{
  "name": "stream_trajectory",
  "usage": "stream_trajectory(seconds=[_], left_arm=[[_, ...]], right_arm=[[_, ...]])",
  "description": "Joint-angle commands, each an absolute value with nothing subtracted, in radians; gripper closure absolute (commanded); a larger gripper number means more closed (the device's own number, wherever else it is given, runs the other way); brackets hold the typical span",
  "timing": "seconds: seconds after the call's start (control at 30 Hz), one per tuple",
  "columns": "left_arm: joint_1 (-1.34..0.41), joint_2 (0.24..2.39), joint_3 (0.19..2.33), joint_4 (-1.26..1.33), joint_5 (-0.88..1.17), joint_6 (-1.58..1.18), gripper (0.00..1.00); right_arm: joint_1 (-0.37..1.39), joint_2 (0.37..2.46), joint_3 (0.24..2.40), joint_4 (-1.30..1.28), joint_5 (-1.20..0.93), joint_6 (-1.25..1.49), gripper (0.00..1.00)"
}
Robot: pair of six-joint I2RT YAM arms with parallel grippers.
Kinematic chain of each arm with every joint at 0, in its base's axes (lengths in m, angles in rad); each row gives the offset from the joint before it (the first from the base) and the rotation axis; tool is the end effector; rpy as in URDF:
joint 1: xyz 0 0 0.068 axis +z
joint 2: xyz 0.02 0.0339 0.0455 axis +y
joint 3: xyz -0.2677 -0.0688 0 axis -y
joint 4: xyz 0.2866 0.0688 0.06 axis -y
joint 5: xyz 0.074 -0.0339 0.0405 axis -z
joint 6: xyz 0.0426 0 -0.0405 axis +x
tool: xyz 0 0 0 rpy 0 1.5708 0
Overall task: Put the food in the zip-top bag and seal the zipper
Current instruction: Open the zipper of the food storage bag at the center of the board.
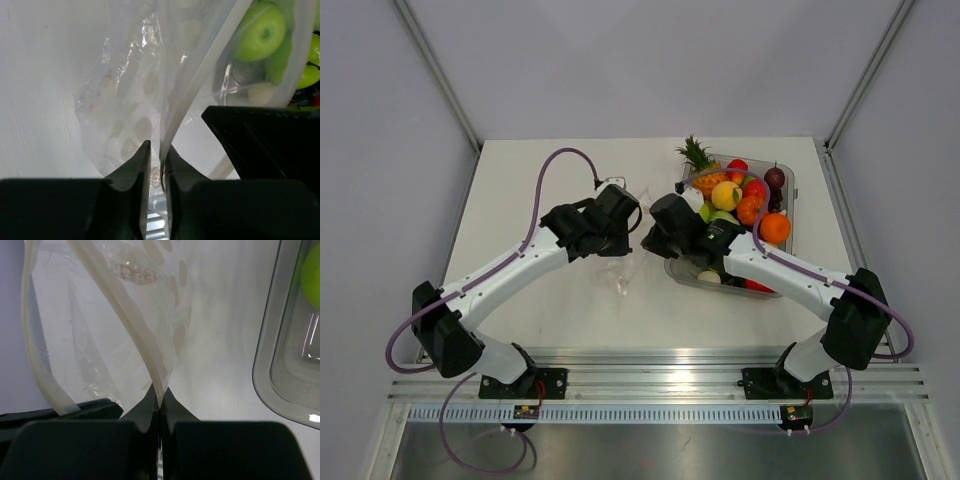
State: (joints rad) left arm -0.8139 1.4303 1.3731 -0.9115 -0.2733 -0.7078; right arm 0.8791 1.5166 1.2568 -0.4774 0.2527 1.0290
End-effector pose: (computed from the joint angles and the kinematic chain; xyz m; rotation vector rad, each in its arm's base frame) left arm 0.2399 -0.2373 0.3273 0.0261 2.5105 -0.2872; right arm 0.2526 0.2883 0.2877 0.3113 2.3602 0.6838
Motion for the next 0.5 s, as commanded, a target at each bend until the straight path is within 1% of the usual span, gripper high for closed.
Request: stream_trajectory(seconds=[0.0,0.13,0.2,0.23,0.27,0.47], left_arm=[[-0.816,1.456,1.413,-0.911,-0.368,-0.727,1.00],[-0.813,1.422,1.457,-0.951,-0.355,-0.672,1.00],[-0.792,1.402,1.477,-0.965,-0.280,-0.614,1.00],[-0.746,1.404,1.482,-0.986,-0.156,-0.562,1.00],[-0.724,1.408,1.488,-1.002,-0.111,-0.548,1.00],[-0.652,1.348,1.436,-0.985,-0.014,-0.518,1.00]], right_arm=[[0.894,1.494,1.282,-0.468,0.291,1.046,1.00],[0.888,1.488,1.244,-0.492,0.324,1.016,1.00],[0.876,1.482,1.183,-0.454,0.322,1.012,1.00],[0.870,1.483,1.166,-0.430,0.312,1.005,1.00],[0.858,1.488,1.146,-0.426,0.310,1.005,1.00],[0.836,1.532,1.147,-0.425,0.295,0.968,1.00]])
